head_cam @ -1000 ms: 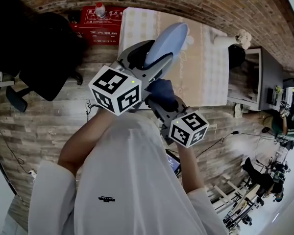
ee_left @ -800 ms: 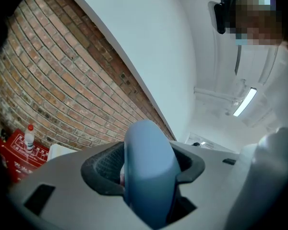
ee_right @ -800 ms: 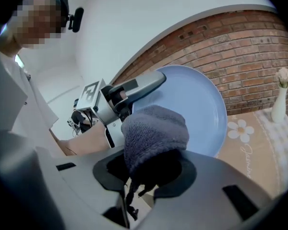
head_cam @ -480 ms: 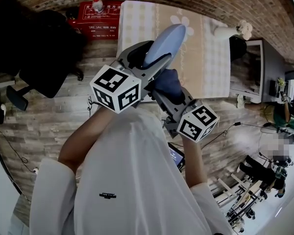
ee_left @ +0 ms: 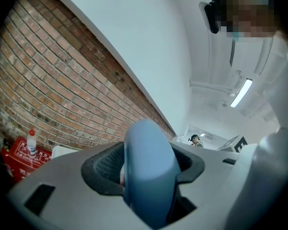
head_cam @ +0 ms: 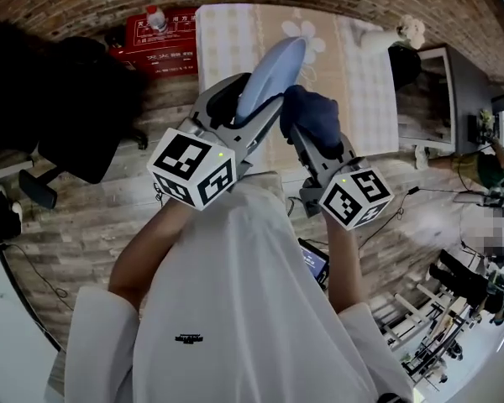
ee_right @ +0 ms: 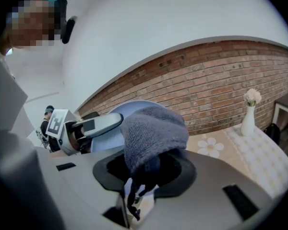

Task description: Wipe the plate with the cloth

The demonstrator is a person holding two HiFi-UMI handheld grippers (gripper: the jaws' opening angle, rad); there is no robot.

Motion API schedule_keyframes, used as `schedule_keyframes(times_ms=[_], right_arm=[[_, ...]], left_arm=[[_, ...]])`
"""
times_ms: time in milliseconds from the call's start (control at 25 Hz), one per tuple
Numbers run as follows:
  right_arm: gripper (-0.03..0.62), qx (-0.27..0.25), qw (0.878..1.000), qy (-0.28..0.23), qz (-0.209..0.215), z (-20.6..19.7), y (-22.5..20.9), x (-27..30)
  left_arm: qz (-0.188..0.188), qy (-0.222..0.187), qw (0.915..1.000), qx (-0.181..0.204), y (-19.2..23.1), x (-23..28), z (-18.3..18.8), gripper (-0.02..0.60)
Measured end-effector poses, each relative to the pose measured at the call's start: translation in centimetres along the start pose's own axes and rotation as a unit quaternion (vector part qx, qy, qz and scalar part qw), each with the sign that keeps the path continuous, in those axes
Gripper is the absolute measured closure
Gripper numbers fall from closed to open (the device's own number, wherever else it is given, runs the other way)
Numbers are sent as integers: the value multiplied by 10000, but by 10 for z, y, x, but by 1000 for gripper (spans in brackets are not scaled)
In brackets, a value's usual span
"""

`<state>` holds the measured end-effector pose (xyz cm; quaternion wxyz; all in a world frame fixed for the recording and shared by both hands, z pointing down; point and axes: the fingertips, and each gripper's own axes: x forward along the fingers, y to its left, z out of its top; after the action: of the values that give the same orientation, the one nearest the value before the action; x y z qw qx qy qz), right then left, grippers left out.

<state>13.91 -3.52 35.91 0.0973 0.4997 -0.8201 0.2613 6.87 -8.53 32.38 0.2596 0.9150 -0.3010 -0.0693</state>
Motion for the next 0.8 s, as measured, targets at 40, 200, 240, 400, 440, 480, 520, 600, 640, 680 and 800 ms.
schedule_keyframes(times_ms=[40,200,240,400,440,480,520,600,640,680,800], right_arm=[[462,-15,9998,-117,-167,5,-7,-3],[462,-23,9923,-603,-1086,18,-39,-21],[462,-65,9883,-711,-1345,18,-45,-26],[462,-98,9748,-1003,-1989,10,-58,-43],[462,-76,9730,-1033,-2065,7,-61,-46],[462,-62,9714,-1049,-2129,4,-64,-50],[462,-60,9699,-1055,-2195,0,-67,-52],[462,-101,9664,-1044,-2345,-6,-73,-57],[462,-142,9646,-1027,-2423,-8,-76,-59],[462,-184,9630,-1006,-2492,-11,-78,-61],[462,-242,9600,-960,-2618,-17,-81,-65]], left_arm=[[17,4,10000,64,-1,0,1,322],[166,94,9987,482,-7,-2,-1,322],[198,130,9980,591,-8,-4,-2,322],[275,239,9966,744,-4,-10,-8,322],[296,249,9964,758,-3,-11,-10,322],[313,258,9962,772,-2,-12,-11,322],[324,269,9960,784,-1,-13,-13,322],[332,307,9958,799,0,-13,-17,322],[331,324,9957,798,0,-13,-19,322],[329,338,9957,791,1,-13,-20,322],[326,371,9959,762,0,-16,-24,322]])
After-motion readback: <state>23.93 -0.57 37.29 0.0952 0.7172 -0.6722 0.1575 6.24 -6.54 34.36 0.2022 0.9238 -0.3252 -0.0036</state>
